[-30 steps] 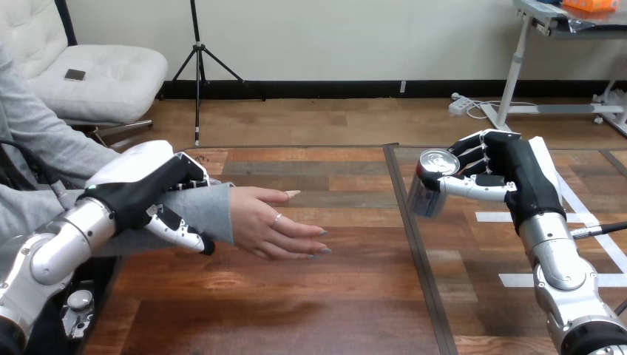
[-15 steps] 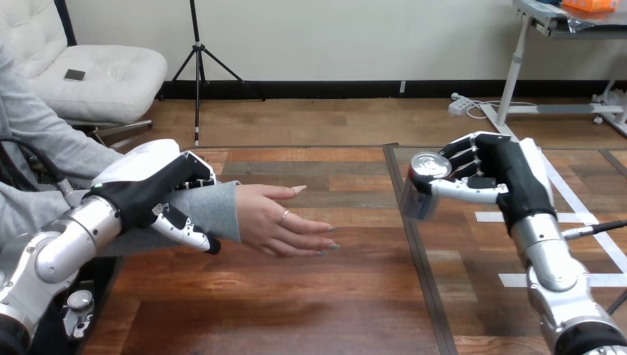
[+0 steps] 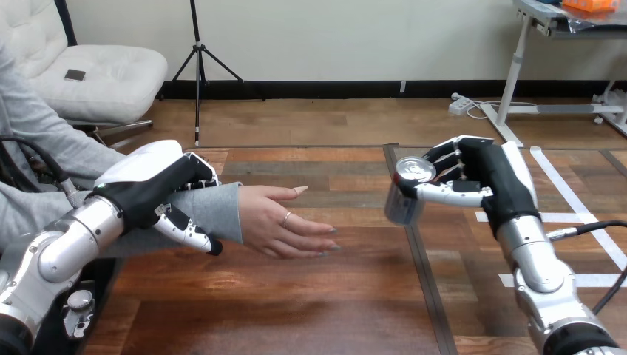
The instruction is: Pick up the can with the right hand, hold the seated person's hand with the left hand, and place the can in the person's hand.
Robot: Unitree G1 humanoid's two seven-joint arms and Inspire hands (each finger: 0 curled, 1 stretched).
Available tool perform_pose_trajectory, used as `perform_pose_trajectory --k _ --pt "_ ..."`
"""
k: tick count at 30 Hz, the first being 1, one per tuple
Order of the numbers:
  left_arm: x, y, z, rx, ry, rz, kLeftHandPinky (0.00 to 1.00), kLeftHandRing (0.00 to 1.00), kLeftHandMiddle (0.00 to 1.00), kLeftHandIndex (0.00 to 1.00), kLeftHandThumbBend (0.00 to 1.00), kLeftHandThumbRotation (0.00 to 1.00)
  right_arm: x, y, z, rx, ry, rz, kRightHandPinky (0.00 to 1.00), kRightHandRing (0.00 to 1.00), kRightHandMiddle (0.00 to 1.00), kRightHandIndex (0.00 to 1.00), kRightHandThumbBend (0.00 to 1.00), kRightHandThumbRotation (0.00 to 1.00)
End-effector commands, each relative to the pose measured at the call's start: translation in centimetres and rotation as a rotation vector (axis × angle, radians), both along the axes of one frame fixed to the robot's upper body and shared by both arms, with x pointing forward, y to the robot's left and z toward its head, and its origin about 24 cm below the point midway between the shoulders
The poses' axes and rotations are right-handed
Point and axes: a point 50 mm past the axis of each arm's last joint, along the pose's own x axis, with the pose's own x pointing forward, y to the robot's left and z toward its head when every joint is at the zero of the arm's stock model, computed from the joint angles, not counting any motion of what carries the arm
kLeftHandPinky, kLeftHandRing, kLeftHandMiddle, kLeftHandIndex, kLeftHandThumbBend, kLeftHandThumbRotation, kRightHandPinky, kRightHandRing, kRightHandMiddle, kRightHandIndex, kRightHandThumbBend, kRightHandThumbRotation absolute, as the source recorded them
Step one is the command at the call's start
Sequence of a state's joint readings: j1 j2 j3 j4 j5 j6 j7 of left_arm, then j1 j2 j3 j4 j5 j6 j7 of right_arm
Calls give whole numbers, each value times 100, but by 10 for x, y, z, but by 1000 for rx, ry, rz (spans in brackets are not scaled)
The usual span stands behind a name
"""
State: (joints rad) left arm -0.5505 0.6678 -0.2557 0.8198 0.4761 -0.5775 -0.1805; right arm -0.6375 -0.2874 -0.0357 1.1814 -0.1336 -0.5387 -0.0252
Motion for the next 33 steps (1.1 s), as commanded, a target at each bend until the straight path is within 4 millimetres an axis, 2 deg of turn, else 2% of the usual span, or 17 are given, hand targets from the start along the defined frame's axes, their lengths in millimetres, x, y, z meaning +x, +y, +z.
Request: perform_pose_trajectory --k 1,33 --pt "12 -10 38 -79 -145 -30 21 28 35 37 79 0 32 26 65 11 -233 78 33 35 41 43 80 0" --pt "14 -20 40 -117 -136 -28 25 32 40 42 77 0 35 63 62 27 -215 153 32 34 42 43 80 0"
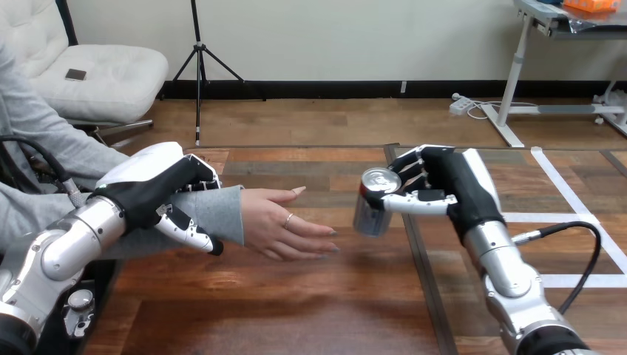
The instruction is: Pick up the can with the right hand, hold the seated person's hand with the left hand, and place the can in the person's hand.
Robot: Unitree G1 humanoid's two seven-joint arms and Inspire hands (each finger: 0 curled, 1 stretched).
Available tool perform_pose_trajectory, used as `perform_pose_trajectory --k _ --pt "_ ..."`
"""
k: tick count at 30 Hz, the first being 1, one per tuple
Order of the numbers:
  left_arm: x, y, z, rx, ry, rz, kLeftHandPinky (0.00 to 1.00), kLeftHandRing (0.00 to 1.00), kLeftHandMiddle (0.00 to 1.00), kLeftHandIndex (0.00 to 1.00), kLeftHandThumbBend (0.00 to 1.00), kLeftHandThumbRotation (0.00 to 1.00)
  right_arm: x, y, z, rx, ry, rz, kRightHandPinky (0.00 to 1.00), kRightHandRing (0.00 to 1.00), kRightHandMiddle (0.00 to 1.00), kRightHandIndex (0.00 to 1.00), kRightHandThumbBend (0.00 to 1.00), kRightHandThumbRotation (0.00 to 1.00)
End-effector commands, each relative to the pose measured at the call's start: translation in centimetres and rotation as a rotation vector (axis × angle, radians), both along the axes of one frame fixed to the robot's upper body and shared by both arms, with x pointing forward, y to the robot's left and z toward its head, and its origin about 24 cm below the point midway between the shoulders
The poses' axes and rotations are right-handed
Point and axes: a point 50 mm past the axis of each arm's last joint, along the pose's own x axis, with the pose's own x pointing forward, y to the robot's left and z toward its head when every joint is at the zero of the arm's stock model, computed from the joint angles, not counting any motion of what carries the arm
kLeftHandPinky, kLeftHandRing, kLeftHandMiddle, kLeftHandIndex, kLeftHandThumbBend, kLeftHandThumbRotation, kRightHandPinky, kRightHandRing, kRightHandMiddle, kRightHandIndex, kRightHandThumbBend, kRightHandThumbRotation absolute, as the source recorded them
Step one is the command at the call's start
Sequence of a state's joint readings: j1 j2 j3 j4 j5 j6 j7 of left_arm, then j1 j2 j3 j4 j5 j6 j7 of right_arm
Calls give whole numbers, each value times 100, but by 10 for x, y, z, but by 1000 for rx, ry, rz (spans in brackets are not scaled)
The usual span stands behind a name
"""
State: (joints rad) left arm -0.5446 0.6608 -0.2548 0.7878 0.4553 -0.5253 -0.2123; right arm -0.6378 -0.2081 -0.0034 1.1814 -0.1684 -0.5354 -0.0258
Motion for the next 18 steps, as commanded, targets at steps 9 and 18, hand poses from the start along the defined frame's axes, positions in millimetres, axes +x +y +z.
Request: perform_pose_trajectory --k 9,18 --pt "13 -22 41 -122 -172 -57 25 31 39 41 76 0 36 39 71 40 -236 88 31 33 41 43 80 0" --pt "15 -27 39 -143 -173 -68 24 31 39 41 75 0 36 51 71 48 -238 109 31 34 41 43 80 0"
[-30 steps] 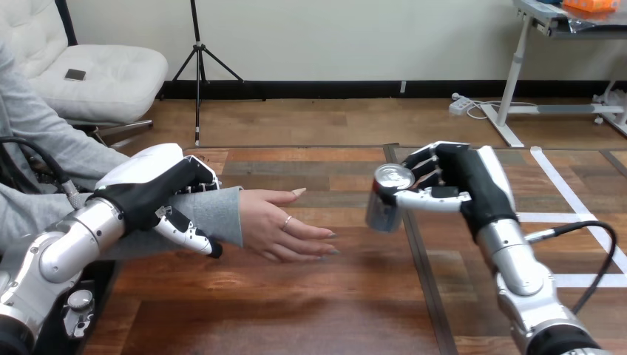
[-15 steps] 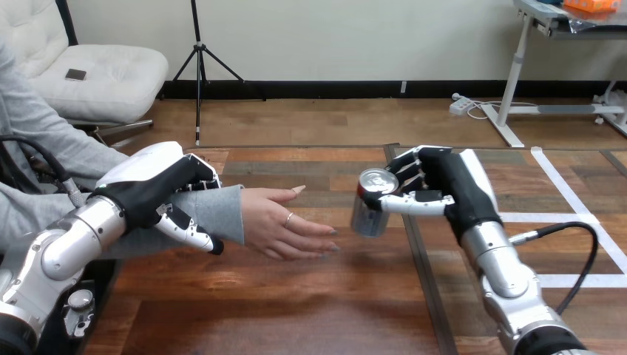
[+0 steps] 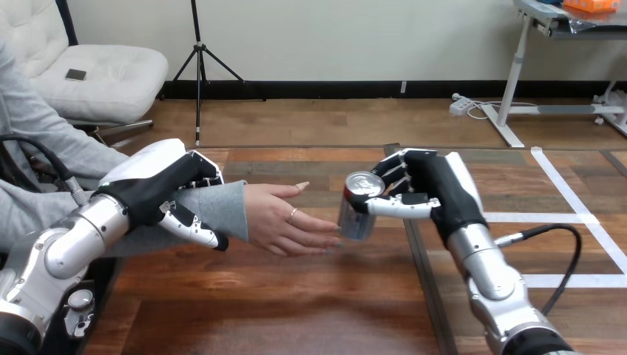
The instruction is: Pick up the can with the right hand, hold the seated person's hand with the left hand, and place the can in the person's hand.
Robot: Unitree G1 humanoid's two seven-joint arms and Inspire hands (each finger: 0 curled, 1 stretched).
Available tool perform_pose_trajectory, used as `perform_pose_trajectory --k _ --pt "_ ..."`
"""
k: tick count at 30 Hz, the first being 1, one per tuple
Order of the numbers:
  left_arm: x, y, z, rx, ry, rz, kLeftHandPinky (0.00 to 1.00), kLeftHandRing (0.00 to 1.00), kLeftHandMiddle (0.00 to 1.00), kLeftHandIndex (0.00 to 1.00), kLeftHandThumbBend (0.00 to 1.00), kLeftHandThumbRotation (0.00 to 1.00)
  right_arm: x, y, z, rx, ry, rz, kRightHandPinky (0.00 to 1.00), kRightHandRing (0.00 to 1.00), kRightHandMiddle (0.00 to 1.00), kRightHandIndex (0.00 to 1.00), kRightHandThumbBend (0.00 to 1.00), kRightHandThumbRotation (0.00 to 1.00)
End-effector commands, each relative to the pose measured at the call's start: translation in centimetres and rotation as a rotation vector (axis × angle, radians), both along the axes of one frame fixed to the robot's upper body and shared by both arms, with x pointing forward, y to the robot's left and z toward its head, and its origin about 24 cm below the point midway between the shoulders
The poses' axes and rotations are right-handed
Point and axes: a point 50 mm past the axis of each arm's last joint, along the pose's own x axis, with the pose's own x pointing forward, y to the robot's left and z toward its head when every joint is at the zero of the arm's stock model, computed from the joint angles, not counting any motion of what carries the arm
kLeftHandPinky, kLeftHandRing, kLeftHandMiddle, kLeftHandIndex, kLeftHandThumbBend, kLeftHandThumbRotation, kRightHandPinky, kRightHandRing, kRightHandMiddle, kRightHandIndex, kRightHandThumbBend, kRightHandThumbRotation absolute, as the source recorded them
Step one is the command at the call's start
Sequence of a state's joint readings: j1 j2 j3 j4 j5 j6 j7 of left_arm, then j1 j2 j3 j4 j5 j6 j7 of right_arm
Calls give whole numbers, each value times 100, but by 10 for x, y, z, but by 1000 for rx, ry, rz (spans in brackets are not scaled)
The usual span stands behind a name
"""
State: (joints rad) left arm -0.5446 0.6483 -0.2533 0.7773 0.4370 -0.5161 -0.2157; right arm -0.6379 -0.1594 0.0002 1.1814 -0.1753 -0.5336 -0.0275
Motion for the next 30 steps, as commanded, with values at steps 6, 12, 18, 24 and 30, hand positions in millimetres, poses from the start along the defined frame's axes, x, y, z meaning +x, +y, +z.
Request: perform_pose_trajectory --k 6,12,18,24,30 --pt "15 -28 39 -135 -158 -65 24 30 38 41 74 0 37 40 76 36 -249 89 33 35 41 43 80 0" --pt "16 -32 39 -147 -162 -71 23 29 38 41 74 0 36 47 76 53 -254 104 33 35 41 43 80 0" --pt "17 -36 39 -160 -172 -75 23 29 37 41 75 0 36 53 77 60 -258 121 33 35 41 43 80 0" --pt "17 -38 38 -164 -172 -82 23 29 37 40 75 0 35 60 78 70 -261 135 33 35 41 43 80 0" --pt "17 -39 38 -166 -175 -86 23 29 37 40 75 0 35 66 80 79 -269 148 33 35 41 43 80 0"
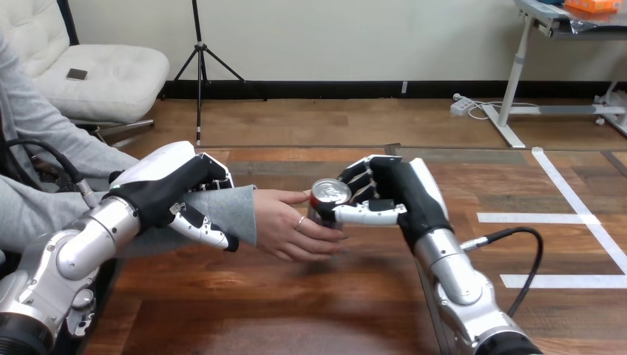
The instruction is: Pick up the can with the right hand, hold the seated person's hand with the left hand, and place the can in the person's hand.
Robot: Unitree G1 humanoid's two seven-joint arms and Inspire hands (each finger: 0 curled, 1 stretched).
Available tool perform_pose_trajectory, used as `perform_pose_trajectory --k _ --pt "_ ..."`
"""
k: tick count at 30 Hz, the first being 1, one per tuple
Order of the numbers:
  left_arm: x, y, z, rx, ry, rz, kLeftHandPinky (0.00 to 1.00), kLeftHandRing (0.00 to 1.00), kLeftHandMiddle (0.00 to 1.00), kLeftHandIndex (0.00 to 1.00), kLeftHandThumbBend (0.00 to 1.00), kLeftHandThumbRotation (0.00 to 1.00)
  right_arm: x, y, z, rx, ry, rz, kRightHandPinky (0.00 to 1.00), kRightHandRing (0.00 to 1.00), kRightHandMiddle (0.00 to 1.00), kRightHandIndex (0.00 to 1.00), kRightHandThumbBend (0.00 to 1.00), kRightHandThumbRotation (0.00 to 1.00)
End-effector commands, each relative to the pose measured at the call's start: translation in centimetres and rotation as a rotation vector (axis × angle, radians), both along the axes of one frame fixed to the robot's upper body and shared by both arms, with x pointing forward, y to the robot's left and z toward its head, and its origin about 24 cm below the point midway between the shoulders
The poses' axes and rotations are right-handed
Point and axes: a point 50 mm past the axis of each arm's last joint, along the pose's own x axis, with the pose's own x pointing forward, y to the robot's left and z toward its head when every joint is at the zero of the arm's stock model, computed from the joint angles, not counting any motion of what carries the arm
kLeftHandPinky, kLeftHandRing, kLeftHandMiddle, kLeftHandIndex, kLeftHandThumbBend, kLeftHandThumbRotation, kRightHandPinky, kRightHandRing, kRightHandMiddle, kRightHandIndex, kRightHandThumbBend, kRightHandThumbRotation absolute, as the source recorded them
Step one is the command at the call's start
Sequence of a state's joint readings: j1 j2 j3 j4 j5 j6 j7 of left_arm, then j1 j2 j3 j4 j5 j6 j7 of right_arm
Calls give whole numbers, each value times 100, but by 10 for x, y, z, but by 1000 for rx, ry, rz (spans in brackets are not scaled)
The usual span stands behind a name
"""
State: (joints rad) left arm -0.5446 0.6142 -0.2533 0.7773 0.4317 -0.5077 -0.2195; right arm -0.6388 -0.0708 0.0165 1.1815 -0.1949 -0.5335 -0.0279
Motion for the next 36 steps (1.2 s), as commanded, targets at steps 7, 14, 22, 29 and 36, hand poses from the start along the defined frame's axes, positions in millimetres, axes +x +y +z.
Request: perform_pose_trajectory --k 7,14,22,29,36 --pt "16 -31 41 -131 -184 -75 22 29 37 40 75 0 38 36 88 43 -297 79 33 36 41 43 80 0" --pt "16 -32 40 -135 -179 -76 22 29 37 39 75 0 38 43 91 55 -311 99 33 36 41 43 80 0" --pt "16 -32 39 -136 -170 -74 23 29 37 40 74 0 37 48 94 66 -317 121 32 35 41 43 79 0" --pt "16 -31 39 -132 -166 -68 23 30 37 40 74 0 35 52 97 80 -342 145 32 35 41 43 79 0" --pt "16 -31 39 -136 -170 -65 23 29 37 39 74 0 34 54 100 90 -356 159 31 35 41 42 79 0"
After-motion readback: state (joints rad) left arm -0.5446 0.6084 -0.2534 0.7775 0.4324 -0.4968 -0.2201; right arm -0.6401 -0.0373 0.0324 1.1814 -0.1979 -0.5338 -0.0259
